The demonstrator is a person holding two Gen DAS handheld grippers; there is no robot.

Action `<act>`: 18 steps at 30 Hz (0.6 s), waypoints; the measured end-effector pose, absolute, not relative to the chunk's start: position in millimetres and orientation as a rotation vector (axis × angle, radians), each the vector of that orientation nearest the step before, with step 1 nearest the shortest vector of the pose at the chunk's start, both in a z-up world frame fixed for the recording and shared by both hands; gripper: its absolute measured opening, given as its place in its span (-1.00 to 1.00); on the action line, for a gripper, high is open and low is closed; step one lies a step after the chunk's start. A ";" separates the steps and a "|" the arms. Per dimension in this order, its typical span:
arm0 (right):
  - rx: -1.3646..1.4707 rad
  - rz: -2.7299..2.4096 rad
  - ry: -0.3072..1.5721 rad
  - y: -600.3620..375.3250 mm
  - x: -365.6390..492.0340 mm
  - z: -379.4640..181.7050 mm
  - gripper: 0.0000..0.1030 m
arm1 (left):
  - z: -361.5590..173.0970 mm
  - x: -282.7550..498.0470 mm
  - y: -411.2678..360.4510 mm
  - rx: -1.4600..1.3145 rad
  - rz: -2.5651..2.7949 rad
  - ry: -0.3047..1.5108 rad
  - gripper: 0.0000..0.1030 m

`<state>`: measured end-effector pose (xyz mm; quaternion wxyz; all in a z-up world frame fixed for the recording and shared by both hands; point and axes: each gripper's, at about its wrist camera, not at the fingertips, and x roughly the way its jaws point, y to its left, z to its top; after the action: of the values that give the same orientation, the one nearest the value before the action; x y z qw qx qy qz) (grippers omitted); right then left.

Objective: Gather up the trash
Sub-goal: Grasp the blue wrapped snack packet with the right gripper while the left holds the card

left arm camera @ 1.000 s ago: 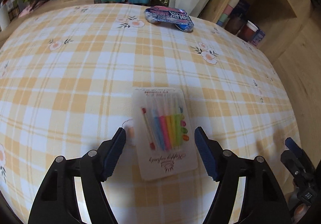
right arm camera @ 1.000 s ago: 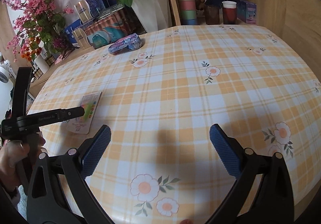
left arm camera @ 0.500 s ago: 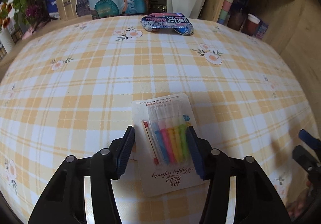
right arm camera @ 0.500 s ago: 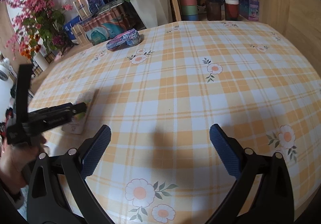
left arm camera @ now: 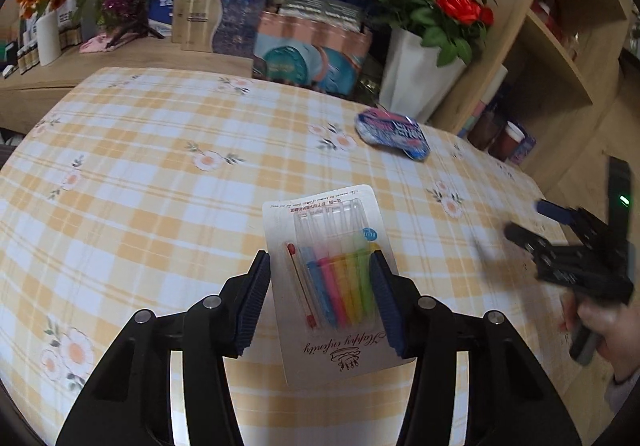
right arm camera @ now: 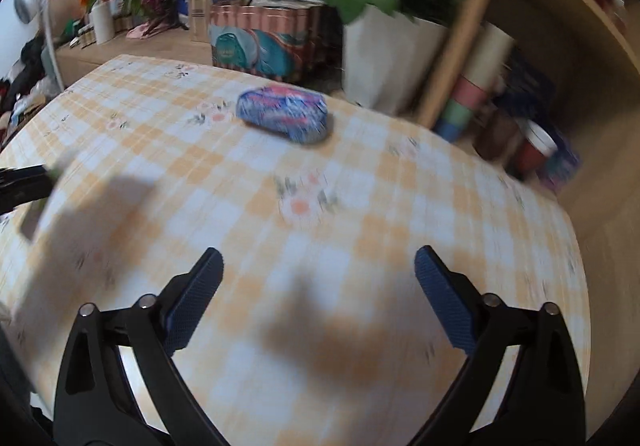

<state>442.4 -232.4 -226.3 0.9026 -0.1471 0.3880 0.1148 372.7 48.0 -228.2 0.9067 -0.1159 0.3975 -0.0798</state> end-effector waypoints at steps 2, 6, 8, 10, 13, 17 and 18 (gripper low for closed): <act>-0.362 0.237 0.809 -214.5 468.4 -231.0 0.61 | -227.2 372.5 63.5 -0.258 -0.153 0.814 -0.04; -0.558 0.167 0.833 -175.4 523.3 -248.5 0.49 | -226.6 372.8 93.7 -0.307 -0.129 0.810 -0.04; -0.582 0.154 0.853 -163.3 545.1 -256.0 0.49 | -225.0 374.4 106.1 -0.321 -0.121 0.799 -0.04; -0.616 0.141 0.859 -153.1 557.5 -261.8 0.48 | -223.1 374.7 112.1 -0.324 -0.118 0.785 -0.04; -0.687 0.110 0.856 -138.5 574.6 -272.3 0.42 | -220.4 370.8 120.0 -0.340 -0.118 0.763 -0.04; -0.665 0.095 0.882 -132.2 588.8 -276.7 0.14 | -221.1 362.8 125.5 -0.350 -0.127 0.755 -0.04; -0.660 0.098 0.895 -131.0 588.6 -277.5 -0.04 | -221.5 362.1 126.7 -0.350 -0.126 0.754 -0.04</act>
<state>588.6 -131.0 -277.5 0.8483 -0.3131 0.4244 0.0466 362.1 126.7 -221.5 0.9129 -0.1698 0.3661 -0.0613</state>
